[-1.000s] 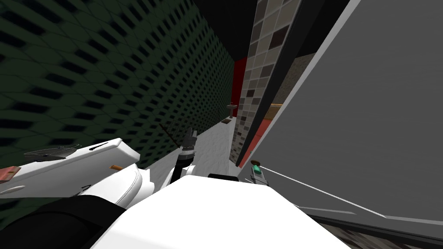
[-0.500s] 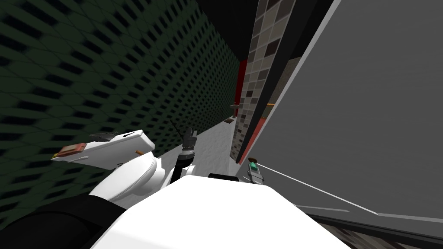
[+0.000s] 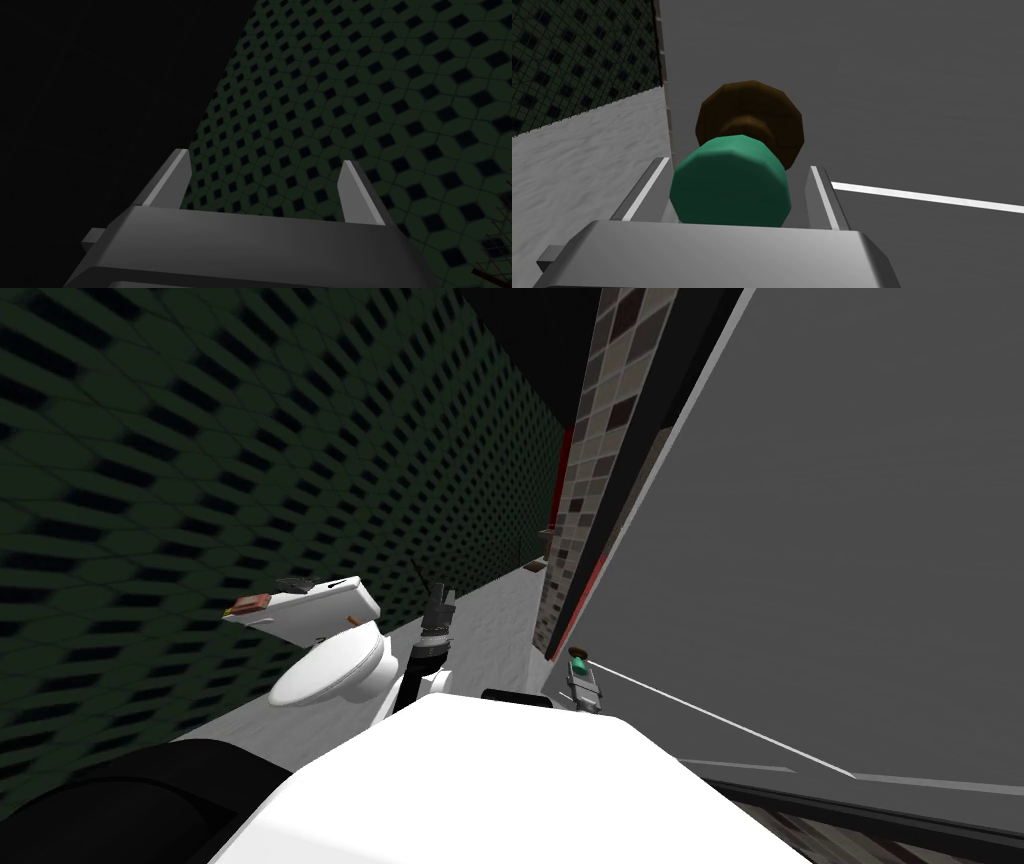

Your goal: Push the door open

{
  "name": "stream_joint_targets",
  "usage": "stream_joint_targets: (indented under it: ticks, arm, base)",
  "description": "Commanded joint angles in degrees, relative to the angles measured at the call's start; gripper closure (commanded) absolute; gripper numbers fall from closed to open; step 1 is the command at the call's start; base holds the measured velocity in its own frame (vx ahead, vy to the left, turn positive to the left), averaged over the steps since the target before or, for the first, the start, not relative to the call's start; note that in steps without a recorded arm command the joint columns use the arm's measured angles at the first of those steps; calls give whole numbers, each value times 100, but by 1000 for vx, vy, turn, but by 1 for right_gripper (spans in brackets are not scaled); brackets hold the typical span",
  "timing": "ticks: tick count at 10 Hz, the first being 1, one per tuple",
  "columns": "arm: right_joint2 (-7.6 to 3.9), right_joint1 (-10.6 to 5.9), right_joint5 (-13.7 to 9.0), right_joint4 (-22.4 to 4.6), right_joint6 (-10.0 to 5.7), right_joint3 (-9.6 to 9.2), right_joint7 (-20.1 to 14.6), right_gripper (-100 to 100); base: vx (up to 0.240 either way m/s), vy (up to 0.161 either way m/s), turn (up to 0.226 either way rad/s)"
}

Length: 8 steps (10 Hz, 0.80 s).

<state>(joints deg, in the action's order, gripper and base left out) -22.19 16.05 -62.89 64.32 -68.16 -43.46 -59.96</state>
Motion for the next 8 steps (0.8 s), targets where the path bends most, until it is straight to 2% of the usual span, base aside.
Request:
stream_joint_targets:
  ticks: [1, 2, 4, 5, 8]
  arm:
    - [36, -14, 60, -45, -1, 163, 17, 100]
    - [149, -64, 158, -104, 70, 273, 35, 100]
    - [270, -117, 262, -168, 145, 389, 53, 100]
    - [391, -170, 365, -232, 221, 506, 72, 100]
    - [578, -252, 525, -329, 337, 685, 101, 100]
  base:
    - [-119, -72, 92]
    - [-137, -95, 148]
    - [-136, -65, 119]
    - [-164, -44, 154]
    - [-152, -56, 115]
